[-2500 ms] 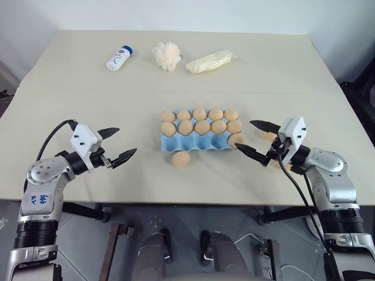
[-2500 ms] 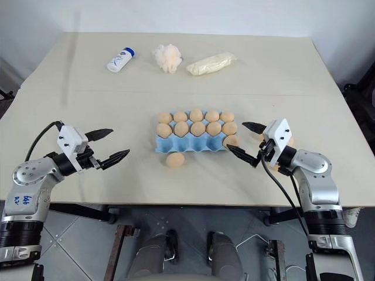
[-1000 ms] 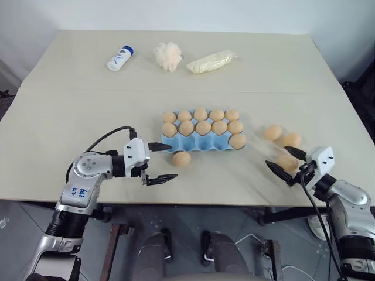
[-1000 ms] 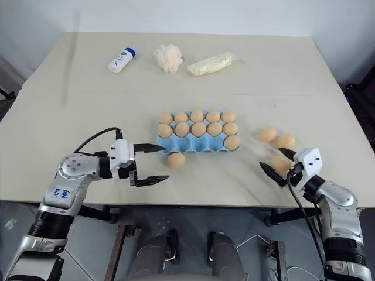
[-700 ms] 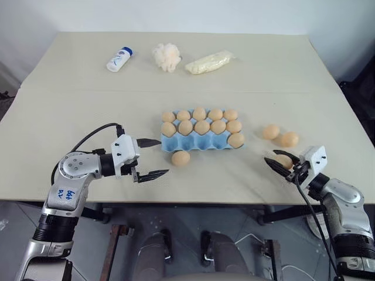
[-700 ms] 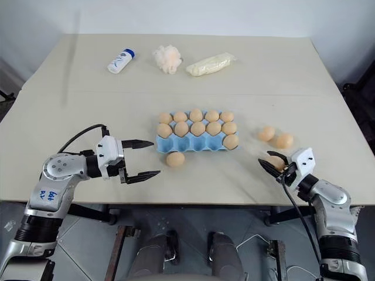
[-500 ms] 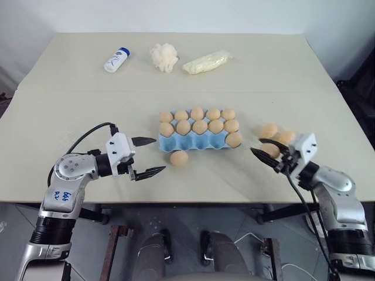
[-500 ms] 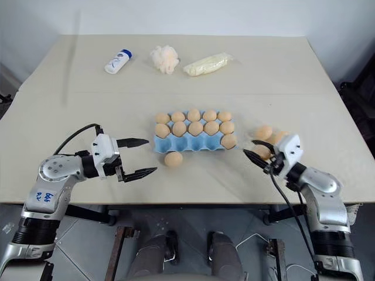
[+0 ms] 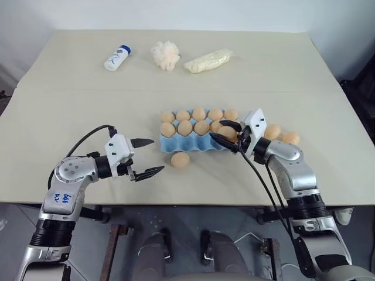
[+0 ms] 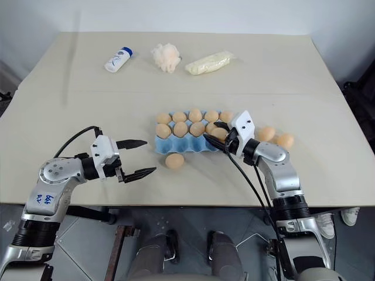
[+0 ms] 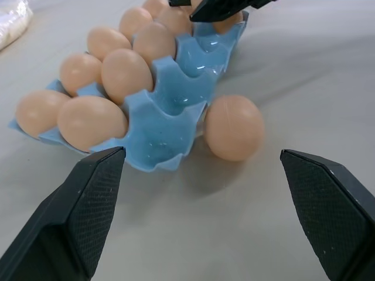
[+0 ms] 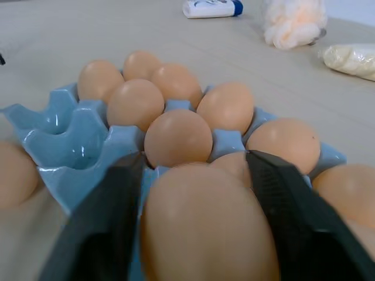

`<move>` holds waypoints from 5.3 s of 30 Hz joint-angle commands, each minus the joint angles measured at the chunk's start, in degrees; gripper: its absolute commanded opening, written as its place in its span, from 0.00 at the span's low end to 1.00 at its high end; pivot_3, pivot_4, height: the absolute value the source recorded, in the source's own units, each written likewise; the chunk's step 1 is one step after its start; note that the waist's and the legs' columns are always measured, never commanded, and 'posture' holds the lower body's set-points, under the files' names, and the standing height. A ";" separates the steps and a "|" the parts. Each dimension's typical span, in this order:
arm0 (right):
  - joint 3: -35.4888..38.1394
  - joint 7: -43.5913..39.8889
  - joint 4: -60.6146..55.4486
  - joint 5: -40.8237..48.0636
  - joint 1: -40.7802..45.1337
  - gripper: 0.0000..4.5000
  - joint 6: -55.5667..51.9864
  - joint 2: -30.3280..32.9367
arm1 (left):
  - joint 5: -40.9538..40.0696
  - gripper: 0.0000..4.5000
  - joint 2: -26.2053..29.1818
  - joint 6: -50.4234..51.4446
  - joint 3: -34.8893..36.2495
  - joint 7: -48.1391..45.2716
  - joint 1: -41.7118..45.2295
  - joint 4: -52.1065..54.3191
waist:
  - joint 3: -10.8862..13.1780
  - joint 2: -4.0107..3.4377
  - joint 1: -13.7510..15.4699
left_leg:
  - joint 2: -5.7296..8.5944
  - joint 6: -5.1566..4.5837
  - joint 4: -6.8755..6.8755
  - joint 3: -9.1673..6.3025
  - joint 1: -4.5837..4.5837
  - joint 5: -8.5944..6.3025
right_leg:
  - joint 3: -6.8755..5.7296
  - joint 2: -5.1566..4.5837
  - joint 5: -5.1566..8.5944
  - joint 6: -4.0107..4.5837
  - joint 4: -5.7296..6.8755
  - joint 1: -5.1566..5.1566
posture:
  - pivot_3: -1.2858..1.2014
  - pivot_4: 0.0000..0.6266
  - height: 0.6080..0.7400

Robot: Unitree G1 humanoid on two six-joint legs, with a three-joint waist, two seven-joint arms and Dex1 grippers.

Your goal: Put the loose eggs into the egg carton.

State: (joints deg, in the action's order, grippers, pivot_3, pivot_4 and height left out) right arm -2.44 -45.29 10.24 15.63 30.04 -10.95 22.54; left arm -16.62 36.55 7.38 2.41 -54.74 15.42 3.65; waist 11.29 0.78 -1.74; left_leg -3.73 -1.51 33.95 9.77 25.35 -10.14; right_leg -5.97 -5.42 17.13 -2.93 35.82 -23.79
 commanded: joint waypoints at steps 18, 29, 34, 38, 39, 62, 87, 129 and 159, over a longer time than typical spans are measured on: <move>26.05 1.24 -21.55 8.23 -33.68 1.00 5.26 9.68 | 0.76 1.00 -4.86 -2.17 -6.03 -3.27 7.23 -4.61 | 0.00 0.00 1.51 | 0.00 0.00 -0.01 0.04 -0.05 -0.14 | -0.01 -0.01 0.02 -0.08 -0.23 0.10 | 0.52 0.24 1.00; 30.75 9.52 -18.26 4.88 -44.27 1.00 12.44 3.25 | 1.31 1.00 -7.22 -4.78 -6.67 -4.12 11.87 -10.31 | -0.08 -0.13 -0.34 | -0.21 0.05 -0.14 -0.07 0.01 -0.14 | 0.23 0.57 -0.38 0.60 -1.46 0.44 | 0.52 0.24 1.00; 28.65 8.19 -10.55 4.32 -35.83 1.00 11.39 6.80 | 0.97 1.00 -7.08 -4.79 -5.93 -3.29 11.34 -9.58 | -0.08 -0.13 -0.41 | -0.58 0.09 -0.38 0.36 0.03 -0.12 | 0.60 1.01 -0.74 0.79 -2.15 0.34 | 0.52 0.24 1.00; 26.54 5.53 -0.71 3.97 -25.98 1.00 11.11 10.84 | 0.89 1.00 -6.48 -4.43 -5.36 -2.51 9.82 -7.97 | -0.08 -0.13 -0.58 | -0.23 0.04 -0.23 0.23 -0.21 -0.13 | 1.02 0.93 -0.91 -0.06 -1.58 0.18 | 0.52 0.24 1.00; 26.02 4.91 1.19 3.69 -24.28 1.00 11.49 11.50 | 0.87 1.00 -6.35 -4.37 -5.28 -2.36 9.56 -7.68 | -0.08 -0.13 -0.57 | -0.22 0.00 -0.16 0.24 -0.20 -0.16 | 1.03 0.91 -0.94 -0.12 -1.46 0.14 | 0.52 0.24 1.00; 17.06 -4.13 34.21 -1.67 0.89 0.50 21.07 13.84 | 0.27 1.00 -3.44 -1.13 -1.80 0.57 4.75 -1.46 | -0.07 -0.13 -0.30 | -0.29 0.03 0.55 0.20 -0.20 -0.21 | 1.13 0.83 -0.80 -0.03 -0.40 -0.03 | 0.52 0.24 1.00; -4.77 0.61 -5.56 -0.03 3.95 0.47 -3.77 -2.59 | 0.02 1.00 -1.59 -1.00 2.80 2.92 -0.03 -2.90 | -0.08 -0.12 -1.57 | -0.33 0.18 0.21 0.44 0.09 -0.13 | 1.49 0.91 -0.80 0.25 -0.11 -0.83 | 0.52 0.24 1.00; 23.05 4.84 -7.41 4.55 -27.28 1.00 15.31 4.16 | 0.94 1.00 -6.99 -2.58 -2.81 2.42 6.93 -5.98 | -0.17 0.04 -1.30 | -0.08 0.16 0.21 0.25 -0.14 -0.15 | 1.71 0.97 -0.86 0.21 -0.34 -0.57 | 0.52 0.24 1.00; 9.02 -6.57 21.80 -0.25 10.50 0.53 12.63 4.07 | -0.99 1.00 -1.60 0.44 7.89 8.33 -4.53 1.64 | -0.16 0.03 -2.07 | -0.12 0.16 0.38 0.22 -0.17 -0.08 | 1.76 0.96 -0.90 0.19 0.17 -0.73 | 0.52 0.24 1.00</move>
State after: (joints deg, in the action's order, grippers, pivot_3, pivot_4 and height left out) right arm 6.65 -50.73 37.69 13.25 40.84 3.53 26.64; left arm -16.45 34.27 8.13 8.58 -46.93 11.40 3.98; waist 11.13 0.81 -3.80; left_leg -3.85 -1.34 34.33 9.98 25.19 -10.21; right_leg -4.22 -4.47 16.22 -2.73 36.00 -24.51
